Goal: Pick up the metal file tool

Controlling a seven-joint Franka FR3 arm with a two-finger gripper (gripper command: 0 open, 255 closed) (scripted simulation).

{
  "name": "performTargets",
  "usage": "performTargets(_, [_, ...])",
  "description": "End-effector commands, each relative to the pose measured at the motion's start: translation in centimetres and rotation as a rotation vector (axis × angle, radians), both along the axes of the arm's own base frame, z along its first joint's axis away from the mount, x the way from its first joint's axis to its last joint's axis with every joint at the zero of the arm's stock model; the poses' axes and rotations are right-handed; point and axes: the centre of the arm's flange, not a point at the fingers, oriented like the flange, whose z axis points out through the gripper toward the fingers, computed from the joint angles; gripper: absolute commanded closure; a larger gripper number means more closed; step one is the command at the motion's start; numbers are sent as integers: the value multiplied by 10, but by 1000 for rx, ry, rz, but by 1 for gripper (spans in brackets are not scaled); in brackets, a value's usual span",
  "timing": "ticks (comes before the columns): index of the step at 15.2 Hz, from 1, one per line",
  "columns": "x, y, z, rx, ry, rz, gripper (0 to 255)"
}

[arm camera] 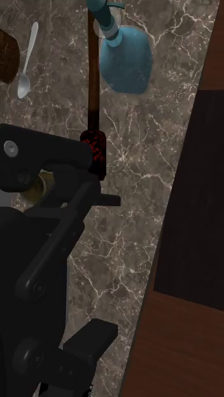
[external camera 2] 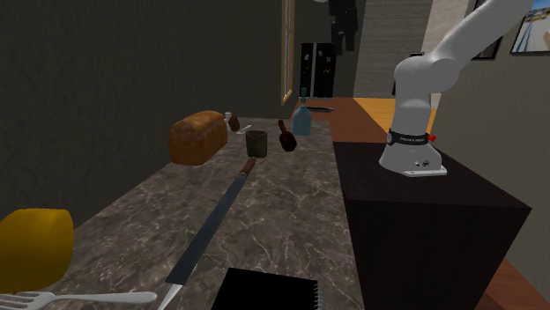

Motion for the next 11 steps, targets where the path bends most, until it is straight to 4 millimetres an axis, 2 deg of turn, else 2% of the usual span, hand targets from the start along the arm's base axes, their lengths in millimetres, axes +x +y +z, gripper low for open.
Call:
performTargets(1, [0, 0, 0, 0, 0, 0, 0])
performTargets(11, [93, 37, -80, -5, -60, 315, 0])
